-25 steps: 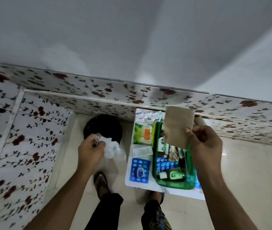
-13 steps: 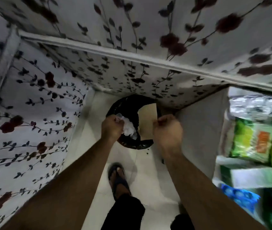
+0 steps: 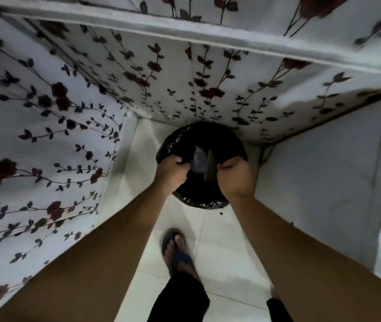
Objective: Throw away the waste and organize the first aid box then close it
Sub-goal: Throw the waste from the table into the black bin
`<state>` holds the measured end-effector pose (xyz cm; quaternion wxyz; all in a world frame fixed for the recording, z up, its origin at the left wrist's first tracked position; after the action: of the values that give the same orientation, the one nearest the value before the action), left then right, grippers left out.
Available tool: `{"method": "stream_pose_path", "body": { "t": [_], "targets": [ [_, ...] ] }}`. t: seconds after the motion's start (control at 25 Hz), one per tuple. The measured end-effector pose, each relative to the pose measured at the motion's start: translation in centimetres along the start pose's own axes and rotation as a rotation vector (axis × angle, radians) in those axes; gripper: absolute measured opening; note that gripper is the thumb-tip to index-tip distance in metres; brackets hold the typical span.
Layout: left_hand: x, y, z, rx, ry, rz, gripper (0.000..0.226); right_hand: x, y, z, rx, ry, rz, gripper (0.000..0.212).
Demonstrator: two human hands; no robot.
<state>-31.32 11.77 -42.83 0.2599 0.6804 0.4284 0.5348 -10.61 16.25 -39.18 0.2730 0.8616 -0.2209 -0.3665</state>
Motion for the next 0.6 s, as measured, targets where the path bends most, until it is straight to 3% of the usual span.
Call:
{"method": "stream_pose_path", "body": {
  "t": [0.12,0.36,0.6],
  "targets": [
    [1.5,5.2,-0.6,-0.001,-0.019,0.000,0.007,-1.5,4.6,-5.4,0.004,-0.053,-0.009,0.006],
    [9.2,20.8,0.8,-0.024,-0.110,0.113,0.010,-7.4,17.0,-21.1,-0.017,-0.153,-0.250,0.010],
    [15.9,33.1,8.4,-0.019,-0.137,0.305,0.015,-3.2,21.0,-39.3,0.001,-0.272,-0.348,0.006]
  ]
}}
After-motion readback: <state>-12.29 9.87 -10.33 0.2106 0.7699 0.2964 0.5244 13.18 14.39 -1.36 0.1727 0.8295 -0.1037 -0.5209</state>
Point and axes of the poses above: each hand's wrist, its own y-axis away from the middle knuckle, its own z-axis out of the palm, x = y × z, the point moved 10 cm from there along -y, towards the middle knuckle, and after that the axes turned 3 degrees about -x, right-handed, at the moved point
